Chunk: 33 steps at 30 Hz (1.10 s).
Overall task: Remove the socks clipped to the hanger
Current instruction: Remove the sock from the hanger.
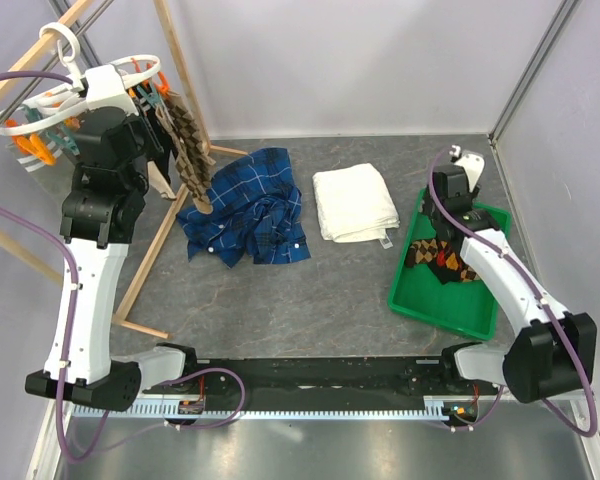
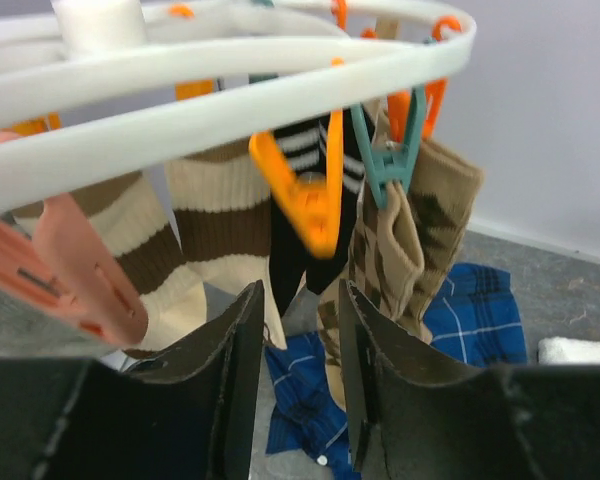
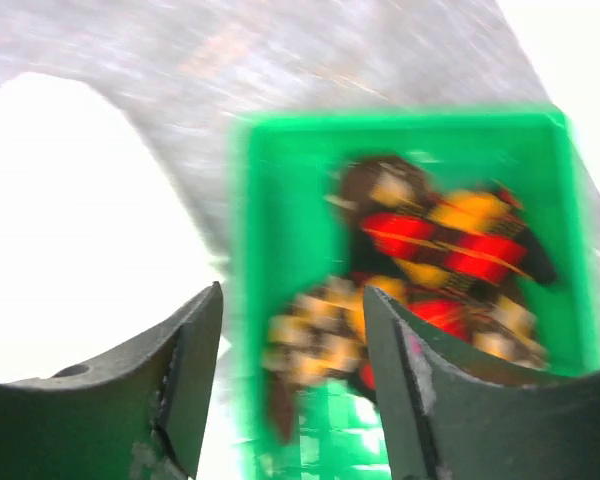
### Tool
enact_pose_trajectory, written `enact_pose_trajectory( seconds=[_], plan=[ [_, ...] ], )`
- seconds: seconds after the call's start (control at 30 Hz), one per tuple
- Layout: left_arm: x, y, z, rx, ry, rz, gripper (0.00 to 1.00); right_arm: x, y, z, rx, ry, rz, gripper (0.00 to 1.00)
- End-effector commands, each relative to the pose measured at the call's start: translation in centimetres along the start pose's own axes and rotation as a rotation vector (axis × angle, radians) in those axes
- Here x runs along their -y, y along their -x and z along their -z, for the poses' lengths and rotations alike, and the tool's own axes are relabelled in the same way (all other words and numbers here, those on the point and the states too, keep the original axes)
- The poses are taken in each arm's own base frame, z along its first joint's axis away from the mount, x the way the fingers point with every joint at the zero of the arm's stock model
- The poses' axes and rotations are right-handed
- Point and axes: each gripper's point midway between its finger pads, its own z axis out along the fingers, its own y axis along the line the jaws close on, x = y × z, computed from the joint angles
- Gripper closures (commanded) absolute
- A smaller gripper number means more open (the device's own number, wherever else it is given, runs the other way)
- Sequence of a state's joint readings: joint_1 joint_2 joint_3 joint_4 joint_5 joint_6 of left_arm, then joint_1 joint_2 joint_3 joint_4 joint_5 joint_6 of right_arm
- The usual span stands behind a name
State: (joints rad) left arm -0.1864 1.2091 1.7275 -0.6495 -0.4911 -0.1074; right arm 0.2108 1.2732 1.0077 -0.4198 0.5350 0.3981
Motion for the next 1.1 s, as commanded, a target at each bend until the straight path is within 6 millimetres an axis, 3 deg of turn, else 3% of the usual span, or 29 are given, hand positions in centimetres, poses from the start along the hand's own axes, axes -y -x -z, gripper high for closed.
enact_pose_trajectory(
  seconds=[0.0,0.17,0.23,0.27,0.33,0.37,0.5,0.57,0.6,0.63,0.67,0.7,0.77,0.8,0.83,0.9,0.93,1.0,1.07],
  plan=[
    [-0.6,-0.1,1.0,-0.007,0.015,0.035,0.56,-7.3,6.0,5.3,0.169,0.290,-0.056,0.33],
    [-0.9,0.6,1.7,0.010,0.013,0.041,0.54,-14.9,9.3,10.0,0.289,0.534,-0.018,0.29],
    [-1.1,0.6,1.9,0.014,0.017,0.040,0.53,-18.1,9.6,12.0,0.312,0.676,-0.008,0.29],
    [-1.2,0.7,2.0,0.017,0.020,0.040,0.53,-20.2,11.0,14.1,0.379,0.777,-0.043,0.30],
    [-1.5,0.9,2.2,0.022,0.029,0.039,0.52,-23.6,10.7,16.4,0.417,0.951,-0.039,0.31],
    [-1.6,1.0,2.3,0.025,0.030,0.042,0.52,-25.4,12.5,19.3,0.519,1.060,-0.081,0.33],
    [-1.4,0.7,2.3,0.018,0.018,0.038,0.51,-31.7,11.7,23.7,0.659,1.283,0.030,0.32],
    [-1.6,0.3,2.2,0.008,0.029,0.027,0.51,-35.6,11.0,24.8,0.671,1.363,0.103,0.31],
    [-1.7,0.2,2.2,0.005,0.034,0.023,0.50,-37.7,9.4,23.7,0.640,1.383,0.136,0.31],
    [-1.9,0.1,2.2,0.002,0.045,0.018,0.50,-38.7,10.5,24.9,0.678,1.410,0.135,0.31],
    [-2.0,-0.1,2.1,-0.003,0.052,0.013,0.50,-39.7,10.3,26.0,0.697,1.449,0.135,0.30],
    [-2.1,-0.1,2.2,-0.004,0.055,0.011,0.50,-41.2,9.0,25.0,0.681,1.455,0.152,0.30],
    [-2.3,-0.3,2.2,-0.006,0.066,0.009,0.50,-42.7,9.8,26.8,0.740,1.502,0.136,0.30],
    [-2.3,-0.4,2.3,-0.008,0.066,0.008,0.50,-44.1,8.4,25.8,0.724,1.505,0.153,0.30],
    [-2.3,-0.4,2.4,-0.008,0.063,0.009,0.50,-44.8,9.0,27.0,0.757,1.522,0.144,0.30],
    [-2.2,-0.4,2.4,-0.007,0.055,0.016,0.50,-46.8,7.6,25.9,0.763,1.501,0.178,0.29],
    [-2.2,-0.5,2.4,-0.007,0.055,0.018,0.50,-47.3,8.4,26.9,0.792,1.505,0.166,0.29],
    [-2.3,-0.4,2.5,-0.006,0.063,0.019,0.50,-49.1,6.7,25.5,0.783,1.486,0.200,0.28],
    [-2.5,-0.2,2.6,-0.003,0.069,0.023,0.50,-50.0,7.1,26.2,0.807,1.498,0.187,0.27]
  ],
)
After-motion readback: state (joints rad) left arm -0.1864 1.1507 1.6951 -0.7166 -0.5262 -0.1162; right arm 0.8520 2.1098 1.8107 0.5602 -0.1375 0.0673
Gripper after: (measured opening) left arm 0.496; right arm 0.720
